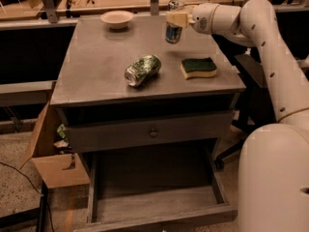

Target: Place redbull can into middle drawer

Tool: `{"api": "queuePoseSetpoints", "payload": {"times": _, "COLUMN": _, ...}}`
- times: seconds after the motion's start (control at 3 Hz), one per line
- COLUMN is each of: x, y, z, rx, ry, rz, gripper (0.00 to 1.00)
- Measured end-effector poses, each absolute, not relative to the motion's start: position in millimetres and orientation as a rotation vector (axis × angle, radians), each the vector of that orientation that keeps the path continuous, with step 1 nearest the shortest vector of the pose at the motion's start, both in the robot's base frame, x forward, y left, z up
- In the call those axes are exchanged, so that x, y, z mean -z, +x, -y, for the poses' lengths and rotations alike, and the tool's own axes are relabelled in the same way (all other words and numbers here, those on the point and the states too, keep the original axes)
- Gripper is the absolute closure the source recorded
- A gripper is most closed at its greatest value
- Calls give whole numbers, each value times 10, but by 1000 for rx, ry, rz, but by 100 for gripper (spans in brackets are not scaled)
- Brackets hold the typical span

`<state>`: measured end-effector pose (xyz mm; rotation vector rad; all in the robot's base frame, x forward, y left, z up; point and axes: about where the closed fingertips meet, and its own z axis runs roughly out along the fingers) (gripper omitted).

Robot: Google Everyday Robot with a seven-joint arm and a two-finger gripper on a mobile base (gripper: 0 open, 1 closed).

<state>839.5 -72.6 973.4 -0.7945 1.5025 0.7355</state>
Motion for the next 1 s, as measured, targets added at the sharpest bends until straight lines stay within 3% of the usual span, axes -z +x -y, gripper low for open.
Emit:
{"api": "queuePoseSetpoints", "payload": {"times": 0.33, "x": -9752, "y": 7879, "z": 801, "rx": -905, "ry": -871, "rz": -1482, "gripper": 100}}
{"api": "queuePoseSetpoints", "payload": {"times": 1.0, "x": -9757, "y": 7773, "z": 699, "rx": -965, "ry": -925, "rz": -1459, "gripper": 100}}
